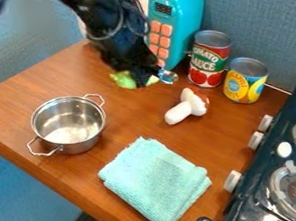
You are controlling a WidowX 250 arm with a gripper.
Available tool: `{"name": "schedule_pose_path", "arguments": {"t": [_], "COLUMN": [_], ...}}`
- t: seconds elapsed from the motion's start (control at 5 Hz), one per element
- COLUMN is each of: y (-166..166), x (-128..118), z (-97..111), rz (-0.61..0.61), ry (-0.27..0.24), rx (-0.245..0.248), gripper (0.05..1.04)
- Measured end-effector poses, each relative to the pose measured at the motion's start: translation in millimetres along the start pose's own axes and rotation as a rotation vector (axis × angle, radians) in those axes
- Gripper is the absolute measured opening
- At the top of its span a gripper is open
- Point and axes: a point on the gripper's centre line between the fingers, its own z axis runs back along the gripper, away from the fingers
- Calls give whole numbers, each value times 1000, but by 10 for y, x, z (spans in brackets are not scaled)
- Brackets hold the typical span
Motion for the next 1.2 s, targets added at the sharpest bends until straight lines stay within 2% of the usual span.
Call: {"name": "schedule_pose_path", "arguments": {"t": [0.2, 0.4, 0.6, 0.8, 1.0, 1.2], "y": [-254, -360, -506, -641, -640, -597], "x": [-79, -106, -369, -481, -512, -514], "z": [195, 155, -201, -452, -622, -707], "rz": [-58, -72, -133, -208, -247, -242], "ry": [-22, -8, 115, 151, 174, 175], "rx": [-51, -97, -209, -328, -340, -307], "gripper": [444, 444, 444, 444, 444, 444]}}
